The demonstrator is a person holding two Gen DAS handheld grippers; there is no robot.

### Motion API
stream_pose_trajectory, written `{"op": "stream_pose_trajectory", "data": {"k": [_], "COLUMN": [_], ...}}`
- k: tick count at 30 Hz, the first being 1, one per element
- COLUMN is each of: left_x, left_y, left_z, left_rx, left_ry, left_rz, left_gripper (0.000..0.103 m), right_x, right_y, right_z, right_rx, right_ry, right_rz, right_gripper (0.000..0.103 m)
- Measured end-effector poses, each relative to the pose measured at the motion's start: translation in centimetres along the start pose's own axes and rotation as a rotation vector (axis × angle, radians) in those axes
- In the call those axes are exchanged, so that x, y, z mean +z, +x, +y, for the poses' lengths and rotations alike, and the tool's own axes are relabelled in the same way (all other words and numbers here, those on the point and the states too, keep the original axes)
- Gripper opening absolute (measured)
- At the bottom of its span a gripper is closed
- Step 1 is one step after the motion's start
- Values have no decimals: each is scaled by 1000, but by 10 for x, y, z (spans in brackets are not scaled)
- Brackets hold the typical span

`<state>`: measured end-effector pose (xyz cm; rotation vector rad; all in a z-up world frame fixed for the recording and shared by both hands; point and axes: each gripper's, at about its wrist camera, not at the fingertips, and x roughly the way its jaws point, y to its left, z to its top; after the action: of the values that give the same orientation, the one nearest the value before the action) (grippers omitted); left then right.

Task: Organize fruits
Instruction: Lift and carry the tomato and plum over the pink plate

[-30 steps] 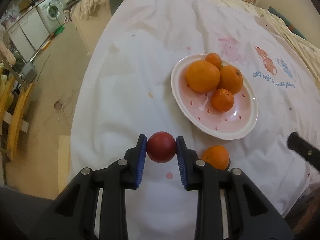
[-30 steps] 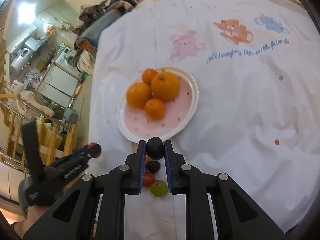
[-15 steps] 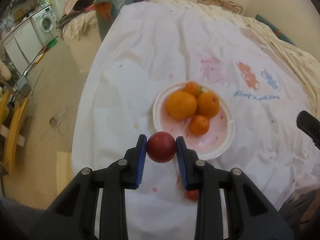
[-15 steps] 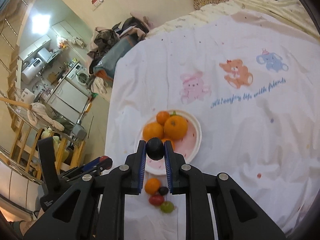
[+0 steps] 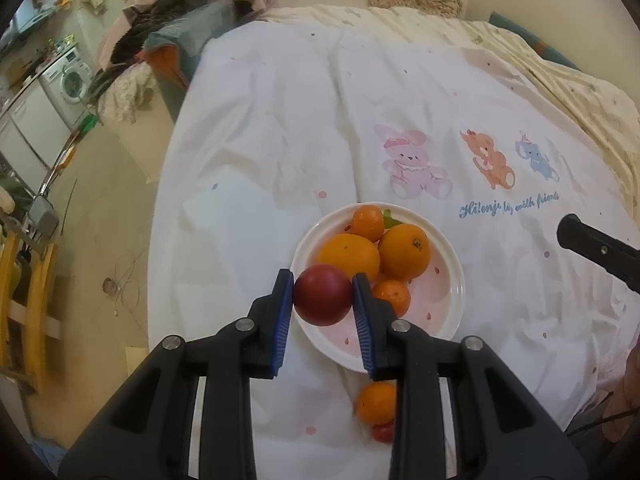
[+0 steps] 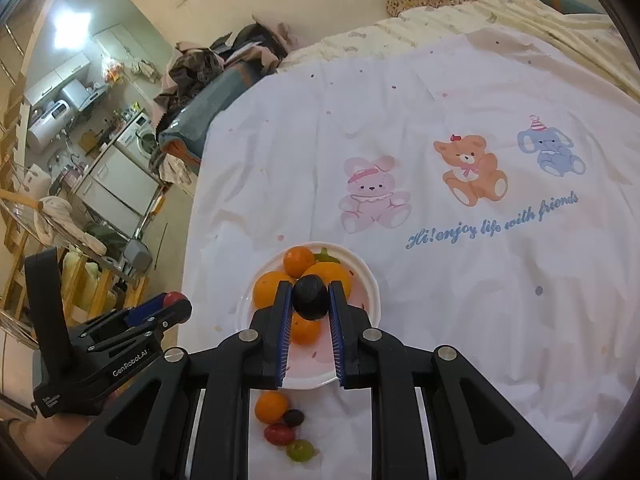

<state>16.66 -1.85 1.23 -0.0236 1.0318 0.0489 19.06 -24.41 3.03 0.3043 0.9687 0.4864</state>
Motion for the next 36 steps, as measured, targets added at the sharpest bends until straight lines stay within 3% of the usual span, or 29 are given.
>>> {"op": "stream_pose_trajectory", "data": {"k": [10,28,36], "left_x": [5,-15,-21], "left_y": [37,79,96], "left_z": [-2,7,-4], "left_rx": [5,-80,-81], "left_ry": [6,-26,11], "left_rz": [51,173,231], "left_gripper": [26,27,27], "right_x": [8,-14,-23], "right_y": [46,98,126], "right_z": [-15,-46,-46], "right_rx": [-35,85,79], "right_ry": [-28,101,95], "right_rz": [92,233,309], "right_gripper": [19,19,19]}}
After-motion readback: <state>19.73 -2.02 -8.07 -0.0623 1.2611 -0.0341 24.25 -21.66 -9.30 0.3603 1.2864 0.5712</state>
